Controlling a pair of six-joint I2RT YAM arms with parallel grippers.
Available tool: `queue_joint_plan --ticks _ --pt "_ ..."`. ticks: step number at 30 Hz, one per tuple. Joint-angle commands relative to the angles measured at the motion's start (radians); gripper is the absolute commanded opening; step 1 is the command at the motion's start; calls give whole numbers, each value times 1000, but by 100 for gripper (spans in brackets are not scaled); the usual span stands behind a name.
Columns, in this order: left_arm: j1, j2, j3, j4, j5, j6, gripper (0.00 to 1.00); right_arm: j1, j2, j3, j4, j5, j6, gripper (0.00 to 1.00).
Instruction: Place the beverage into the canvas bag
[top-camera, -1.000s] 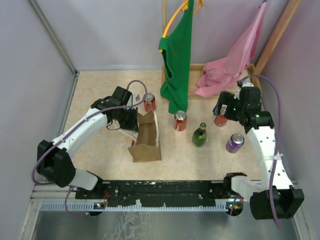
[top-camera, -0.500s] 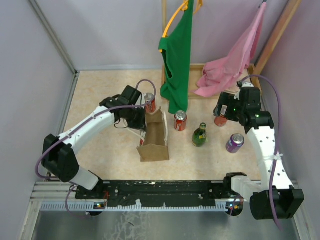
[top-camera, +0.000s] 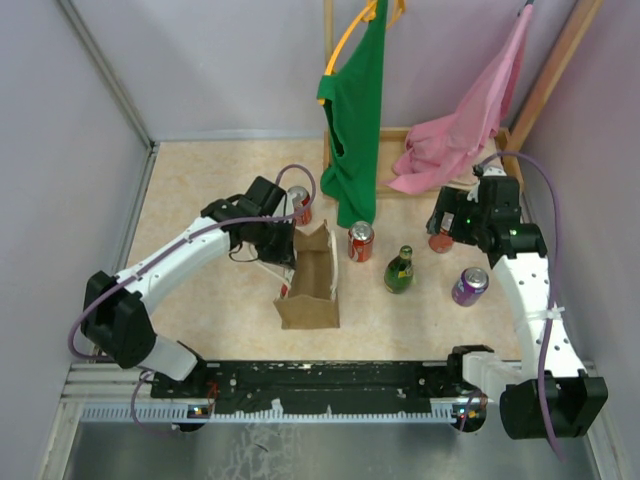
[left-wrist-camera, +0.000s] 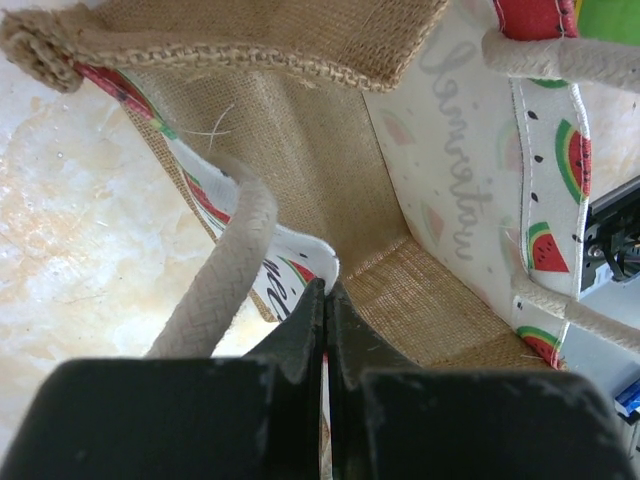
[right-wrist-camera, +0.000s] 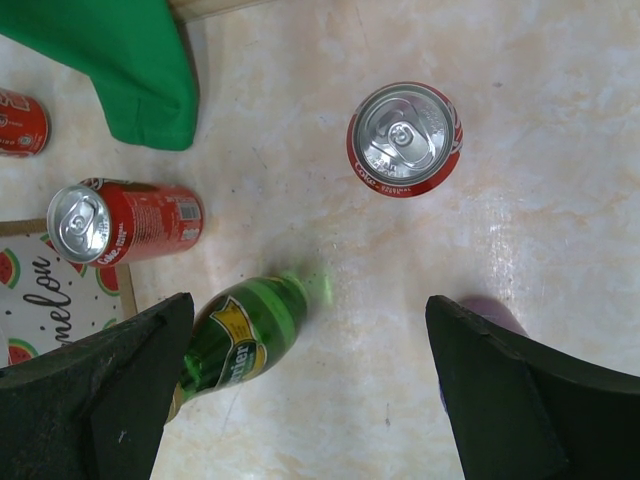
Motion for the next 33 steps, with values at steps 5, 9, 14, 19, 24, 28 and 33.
queue_joint_plan --ticks 5,9,14,19,24,28,33 --pt "-13 -24 -9 -9 5 2 0 6 -40 -14 7 12 -2 99" --pt "-13 -31 -10 8 18 24 20 6 -42 -11 9 13 -6 99" --pt "-13 -45 0 14 14 57 70 6 -32 0 15 9 -8 99" --pt "-13 -64 15 13 -14 79 74 6 -30 1 23 10 -7 99" --pt "-13 -87 36 5 -22 98 73 6 -25 2 27 10 -4 99" --pt "-13 -111 35 -9 -15 116 73 5 -18 10 29 13 -4 99" --pt "-13 -142 27 -11 2 134 72 6 -10 17 35 7 -2 99"
